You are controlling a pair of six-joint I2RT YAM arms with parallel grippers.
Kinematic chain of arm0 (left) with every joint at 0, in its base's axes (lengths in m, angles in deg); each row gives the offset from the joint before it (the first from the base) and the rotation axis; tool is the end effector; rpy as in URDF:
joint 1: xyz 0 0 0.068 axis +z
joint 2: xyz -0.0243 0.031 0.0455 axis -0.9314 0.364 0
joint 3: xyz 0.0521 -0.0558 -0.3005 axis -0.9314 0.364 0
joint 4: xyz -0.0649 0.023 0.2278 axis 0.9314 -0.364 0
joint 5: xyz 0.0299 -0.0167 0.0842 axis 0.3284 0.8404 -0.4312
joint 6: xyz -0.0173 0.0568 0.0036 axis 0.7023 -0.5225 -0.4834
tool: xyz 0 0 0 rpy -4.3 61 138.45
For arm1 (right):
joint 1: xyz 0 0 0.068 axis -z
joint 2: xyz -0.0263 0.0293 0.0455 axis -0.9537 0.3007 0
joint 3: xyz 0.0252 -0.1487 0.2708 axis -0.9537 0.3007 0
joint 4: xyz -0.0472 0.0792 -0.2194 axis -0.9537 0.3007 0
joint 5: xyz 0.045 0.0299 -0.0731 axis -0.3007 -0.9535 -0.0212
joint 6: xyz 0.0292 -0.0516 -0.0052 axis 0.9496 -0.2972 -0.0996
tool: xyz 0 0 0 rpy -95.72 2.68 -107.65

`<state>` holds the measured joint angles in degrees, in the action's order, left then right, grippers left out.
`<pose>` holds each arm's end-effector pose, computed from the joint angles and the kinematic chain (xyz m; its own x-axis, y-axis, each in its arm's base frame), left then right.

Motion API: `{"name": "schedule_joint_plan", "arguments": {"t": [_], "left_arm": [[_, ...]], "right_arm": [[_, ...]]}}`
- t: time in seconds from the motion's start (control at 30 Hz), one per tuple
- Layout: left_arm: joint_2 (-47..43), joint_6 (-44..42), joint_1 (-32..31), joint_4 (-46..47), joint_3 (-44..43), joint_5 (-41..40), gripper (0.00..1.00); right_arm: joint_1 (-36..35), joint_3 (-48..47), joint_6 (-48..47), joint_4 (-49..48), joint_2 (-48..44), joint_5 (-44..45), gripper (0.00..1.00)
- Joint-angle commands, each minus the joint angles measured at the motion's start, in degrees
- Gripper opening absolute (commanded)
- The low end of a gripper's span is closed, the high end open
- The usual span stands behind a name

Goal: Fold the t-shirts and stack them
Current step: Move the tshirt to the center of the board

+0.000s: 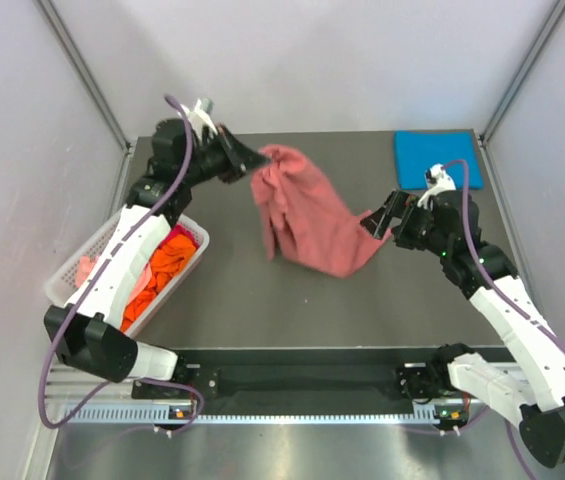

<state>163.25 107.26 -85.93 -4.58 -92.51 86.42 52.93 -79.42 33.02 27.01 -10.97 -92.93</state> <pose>0.2702 -0.1060 0.4669 -0.6564 -0.4898 -0.5737 0.3297 0.4978 -0.8022 0.1499 0.0603 0.3664 -0.5932 0.3834 -0.7079 -0.1494 0.8116 0.5647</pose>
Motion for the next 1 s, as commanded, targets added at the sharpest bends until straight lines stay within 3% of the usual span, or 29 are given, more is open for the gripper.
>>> {"name": "schedule_joint_plan", "arguments": {"t": [0.0, 0.07, 0.17, 0.3, 0.57, 0.83, 0.97], "left_arm": [[0.87, -8.88, 0.23, -5.14, 5.47, -4.72, 0.00], [3.78, -9.77, 1.27, -9.02, 4.70, -6.14, 0.00], [8.79, -8.71, 4.88, -9.12, 1.18, -3.50, 0.00], [12.23, -13.10, 6.37, -13.25, -6.03, -14.74, 0.00], [13.90, -8.37, 13.49, -5.89, -5.34, -14.22, 0.00], [21.63, 0.76, 18.49, 9.14, -8.40, -4.75, 0.00], [27.77, 1.22, 18.86, 9.16, -13.32, -0.61, 0.00]], "right_arm": [[0.41, 4.44, -2.23, -2.23, 1.20, 3.10, 1.00], [0.50, 9.52, -2.25, -7.40, 2.96, 6.35, 1.00], [0.59, 9.47, -5.05, -8.57, 10.86, 9.86, 0.93], [0.68, 5.86, -5.50, -7.34, 21.31, 13.74, 0.87], [0.68, 1.72, -6.99, -10.94, 28.89, 15.50, 0.72], [-1.78, 1.91, -12.79, -13.14, 33.20, 13.04, 0.61], [-3.01, 1.20, -13.67, -16.65, 35.57, 10.58, 0.61]]}}
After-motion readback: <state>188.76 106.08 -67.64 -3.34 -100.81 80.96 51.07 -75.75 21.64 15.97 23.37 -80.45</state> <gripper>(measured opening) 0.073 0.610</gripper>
